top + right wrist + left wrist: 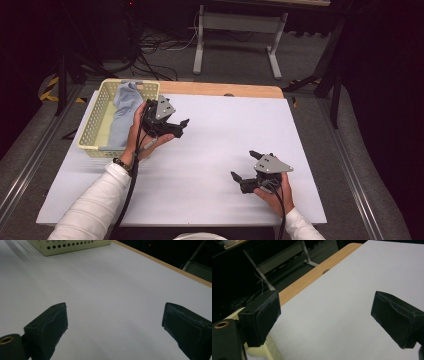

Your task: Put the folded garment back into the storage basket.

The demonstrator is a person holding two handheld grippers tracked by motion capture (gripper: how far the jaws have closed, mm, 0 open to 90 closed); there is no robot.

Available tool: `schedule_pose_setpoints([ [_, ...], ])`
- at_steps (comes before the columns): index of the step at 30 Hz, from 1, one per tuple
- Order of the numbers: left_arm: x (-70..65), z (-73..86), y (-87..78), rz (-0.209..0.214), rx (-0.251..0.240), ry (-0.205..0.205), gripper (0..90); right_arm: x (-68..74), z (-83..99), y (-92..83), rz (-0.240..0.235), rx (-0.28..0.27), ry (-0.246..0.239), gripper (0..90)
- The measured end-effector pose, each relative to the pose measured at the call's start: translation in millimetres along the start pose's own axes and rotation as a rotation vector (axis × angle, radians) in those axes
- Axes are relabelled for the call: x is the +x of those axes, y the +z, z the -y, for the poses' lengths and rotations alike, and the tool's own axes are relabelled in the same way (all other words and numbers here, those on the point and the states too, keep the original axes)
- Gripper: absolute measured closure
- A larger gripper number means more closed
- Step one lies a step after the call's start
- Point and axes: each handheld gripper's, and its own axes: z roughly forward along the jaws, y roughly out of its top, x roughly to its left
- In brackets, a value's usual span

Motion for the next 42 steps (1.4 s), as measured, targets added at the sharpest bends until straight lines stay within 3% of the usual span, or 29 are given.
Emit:
schedule_pose_setpoints([
  [5,-8.1,0.5,-1.7,0.013,-0.008,0.021,9.9,0.8,0.1,0.7,-0.001,0.005,-0.004,7.3],
  [20,-26.9,9.1,-6.3,0.066,-0.018,0.035,9.8,2.5,0.1,1.7,-0.007,0.015,-0.012,7.3],
  [42,-46.8,35.7,-13.9,0.112,-0.021,0.047,10.2,4.3,-0.1,2.7,-0.014,0.022,-0.023,7.4],
])
